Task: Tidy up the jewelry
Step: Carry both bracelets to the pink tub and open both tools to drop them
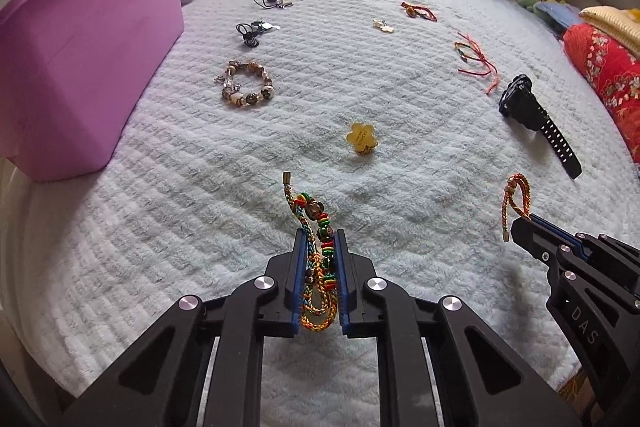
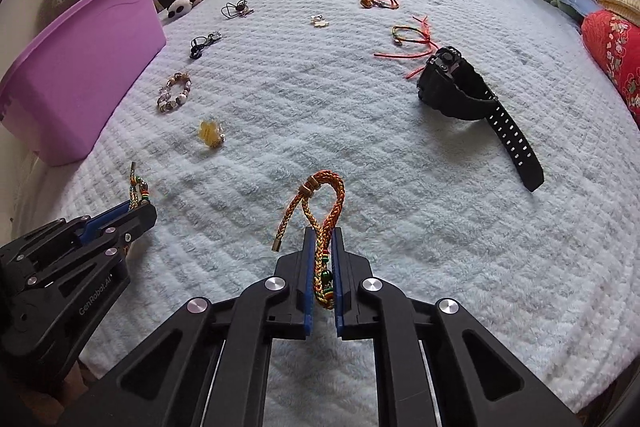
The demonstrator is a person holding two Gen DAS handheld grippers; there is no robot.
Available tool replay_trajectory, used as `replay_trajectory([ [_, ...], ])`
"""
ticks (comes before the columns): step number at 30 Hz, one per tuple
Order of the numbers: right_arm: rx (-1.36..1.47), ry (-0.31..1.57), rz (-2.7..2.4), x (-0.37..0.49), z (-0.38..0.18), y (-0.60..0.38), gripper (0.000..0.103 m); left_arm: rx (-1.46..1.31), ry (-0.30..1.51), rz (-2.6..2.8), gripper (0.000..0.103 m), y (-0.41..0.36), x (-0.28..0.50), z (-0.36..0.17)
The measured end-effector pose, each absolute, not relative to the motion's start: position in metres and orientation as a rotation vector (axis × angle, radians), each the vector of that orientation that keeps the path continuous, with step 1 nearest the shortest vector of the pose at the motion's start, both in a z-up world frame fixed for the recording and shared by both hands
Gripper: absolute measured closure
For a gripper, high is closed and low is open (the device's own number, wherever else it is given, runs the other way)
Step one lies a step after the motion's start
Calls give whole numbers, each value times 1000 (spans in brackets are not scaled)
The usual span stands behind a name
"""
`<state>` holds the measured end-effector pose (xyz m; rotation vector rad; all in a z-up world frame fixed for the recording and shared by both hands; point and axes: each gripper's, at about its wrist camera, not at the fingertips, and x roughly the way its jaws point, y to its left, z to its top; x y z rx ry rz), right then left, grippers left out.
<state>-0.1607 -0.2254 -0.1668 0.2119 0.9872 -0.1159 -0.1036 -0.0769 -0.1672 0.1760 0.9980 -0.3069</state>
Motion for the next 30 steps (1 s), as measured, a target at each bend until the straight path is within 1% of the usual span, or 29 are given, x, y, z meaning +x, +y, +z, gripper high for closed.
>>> replay_trajectory([
  [3, 217, 1001, -105, -164, -147, -229, 95, 162, 1015, -304, 90, -75, -104, -147],
  [9, 249, 1034, -65, -165, -90, -235, 95, 138, 1066, -249, 90, -67, -98, -86],
  [16, 254, 1021, 15, -146, -4, -228, 95, 73, 1078, -172, 90, -43, -77, -1],
  [20, 214, 988, 84, -118, 41, -207, 95, 57, 1042, -141, 90, -23, -63, 42],
  [24, 209, 959, 147, -82, 76, -179, 95, 51, 1025, -118, 90, 3, -39, 74],
  [30, 231, 939, 194, -19, 108, -118, 95, 47, 1005, -113, 90, 59, 8, 102],
])
